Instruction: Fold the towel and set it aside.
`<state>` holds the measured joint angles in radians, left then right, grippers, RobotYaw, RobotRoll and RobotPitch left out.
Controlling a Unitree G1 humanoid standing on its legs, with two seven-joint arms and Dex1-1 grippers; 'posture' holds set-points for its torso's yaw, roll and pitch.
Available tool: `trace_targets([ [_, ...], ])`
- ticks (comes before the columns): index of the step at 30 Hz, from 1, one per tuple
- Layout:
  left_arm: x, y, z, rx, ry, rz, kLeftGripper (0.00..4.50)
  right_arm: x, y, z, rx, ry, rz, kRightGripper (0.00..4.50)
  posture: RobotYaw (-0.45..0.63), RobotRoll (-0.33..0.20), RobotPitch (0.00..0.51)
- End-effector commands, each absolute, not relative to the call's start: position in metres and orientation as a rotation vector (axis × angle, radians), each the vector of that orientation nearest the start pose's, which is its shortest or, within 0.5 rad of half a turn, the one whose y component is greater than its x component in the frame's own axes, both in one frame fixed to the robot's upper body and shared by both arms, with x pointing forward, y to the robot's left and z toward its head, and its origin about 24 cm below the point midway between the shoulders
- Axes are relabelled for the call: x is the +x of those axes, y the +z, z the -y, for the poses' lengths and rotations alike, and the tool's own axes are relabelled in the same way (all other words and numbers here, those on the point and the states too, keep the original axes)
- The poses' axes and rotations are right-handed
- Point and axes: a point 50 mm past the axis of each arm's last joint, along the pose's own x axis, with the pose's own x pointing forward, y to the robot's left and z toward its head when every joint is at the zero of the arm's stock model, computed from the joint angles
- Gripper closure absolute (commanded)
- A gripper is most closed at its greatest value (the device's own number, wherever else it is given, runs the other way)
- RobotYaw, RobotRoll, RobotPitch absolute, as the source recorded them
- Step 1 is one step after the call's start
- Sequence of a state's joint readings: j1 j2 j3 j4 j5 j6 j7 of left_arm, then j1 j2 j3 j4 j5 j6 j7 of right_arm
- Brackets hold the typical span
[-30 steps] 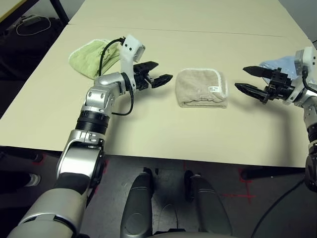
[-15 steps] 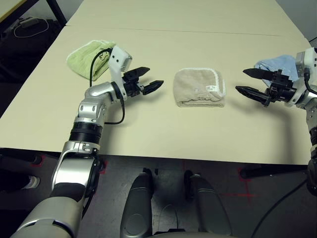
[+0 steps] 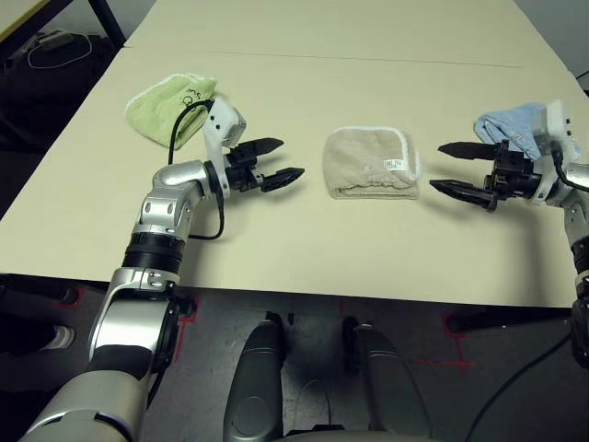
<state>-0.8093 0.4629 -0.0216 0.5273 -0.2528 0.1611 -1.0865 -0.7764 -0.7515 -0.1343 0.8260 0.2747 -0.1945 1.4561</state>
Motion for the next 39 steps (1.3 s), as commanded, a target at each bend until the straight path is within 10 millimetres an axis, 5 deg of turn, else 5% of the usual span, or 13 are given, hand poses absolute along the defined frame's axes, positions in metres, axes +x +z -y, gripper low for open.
trace_targets([
  [1, 0.357, 0.167, -0.174, 0.273, -1.078, -0.013, 0.03, 0.320, 0.181, 0.303, -0.453, 1.004, 0.012, 0.00, 0.00, 0.000, 0.198],
  [24, 0.361, 0.169, -0.173, 0.298, -1.111, 0.009, 0.03, 0.338, 0.177, 0.270, -0.322, 1.020, 0.061, 0.00, 0.01, 0.000, 0.177],
  [27, 0.362, 0.169, -0.174, 0.295, -1.107, 0.004, 0.00, 0.339, 0.178, 0.270, -0.338, 1.020, 0.057, 0.64, 0.01, 0.000, 0.178],
  [37, 0.362, 0.170, -0.174, 0.290, -1.108, -0.007, 0.00, 0.340, 0.180, 0.271, -0.347, 1.027, 0.046, 4.43, 0.02, 0.000, 0.186],
  [39, 0.362, 0.170, -0.174, 0.287, -1.107, -0.013, 0.00, 0.340, 0.179, 0.270, -0.346, 1.029, 0.046, 4.47, 0.02, 0.000, 0.190],
])
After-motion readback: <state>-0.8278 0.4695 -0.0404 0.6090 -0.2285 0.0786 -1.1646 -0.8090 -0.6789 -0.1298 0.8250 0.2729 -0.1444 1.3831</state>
